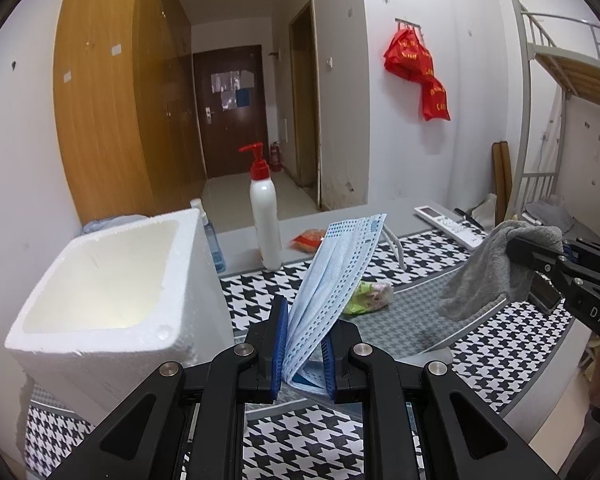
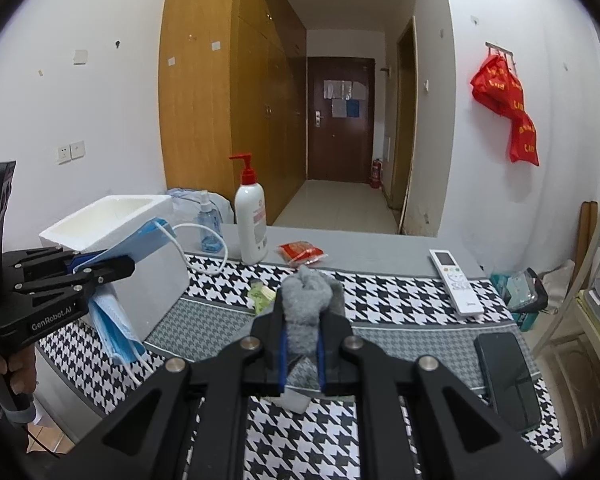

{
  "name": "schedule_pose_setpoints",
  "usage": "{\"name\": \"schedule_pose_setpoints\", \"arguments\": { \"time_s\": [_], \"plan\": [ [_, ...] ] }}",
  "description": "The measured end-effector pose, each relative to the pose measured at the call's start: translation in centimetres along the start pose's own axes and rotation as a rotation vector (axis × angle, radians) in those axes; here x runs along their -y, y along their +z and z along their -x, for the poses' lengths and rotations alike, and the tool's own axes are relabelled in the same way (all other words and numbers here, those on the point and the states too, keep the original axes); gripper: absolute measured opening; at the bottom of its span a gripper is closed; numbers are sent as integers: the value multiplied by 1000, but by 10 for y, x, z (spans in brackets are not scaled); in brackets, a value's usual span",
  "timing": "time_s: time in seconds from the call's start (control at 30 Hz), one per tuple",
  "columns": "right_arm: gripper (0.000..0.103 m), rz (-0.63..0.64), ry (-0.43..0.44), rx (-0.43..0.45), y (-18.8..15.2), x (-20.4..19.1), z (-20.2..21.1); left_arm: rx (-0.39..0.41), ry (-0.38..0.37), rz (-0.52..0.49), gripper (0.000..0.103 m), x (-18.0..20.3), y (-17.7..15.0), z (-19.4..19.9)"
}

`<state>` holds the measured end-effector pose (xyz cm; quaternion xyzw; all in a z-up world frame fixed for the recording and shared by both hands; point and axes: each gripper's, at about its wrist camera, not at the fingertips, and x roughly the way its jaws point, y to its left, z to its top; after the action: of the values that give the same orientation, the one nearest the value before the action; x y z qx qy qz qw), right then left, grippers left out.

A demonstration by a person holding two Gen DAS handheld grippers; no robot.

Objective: Organize soft objects
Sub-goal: 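Carry the blue mask and grey sock with both grippers over the foam box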

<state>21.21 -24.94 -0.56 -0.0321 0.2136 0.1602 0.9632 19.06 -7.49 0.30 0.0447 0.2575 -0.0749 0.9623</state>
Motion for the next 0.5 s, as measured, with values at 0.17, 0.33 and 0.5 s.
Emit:
{"name": "schedule_pose_setpoints", "arguments": {
  "time_s": [0.17, 0.33, 0.5],
  "plan": [
    [14, 8, 9, 6, 4, -6, -1, 20, 12, -4, 17, -4, 5, 6],
    [14, 10, 13, 13, 8, -10, -1, 30, 18, -1, 17, -9, 9, 8],
    [14, 20, 22, 18, 12, -15, -1, 41, 23, 0, 17, -13, 12, 11]
  ]
}}
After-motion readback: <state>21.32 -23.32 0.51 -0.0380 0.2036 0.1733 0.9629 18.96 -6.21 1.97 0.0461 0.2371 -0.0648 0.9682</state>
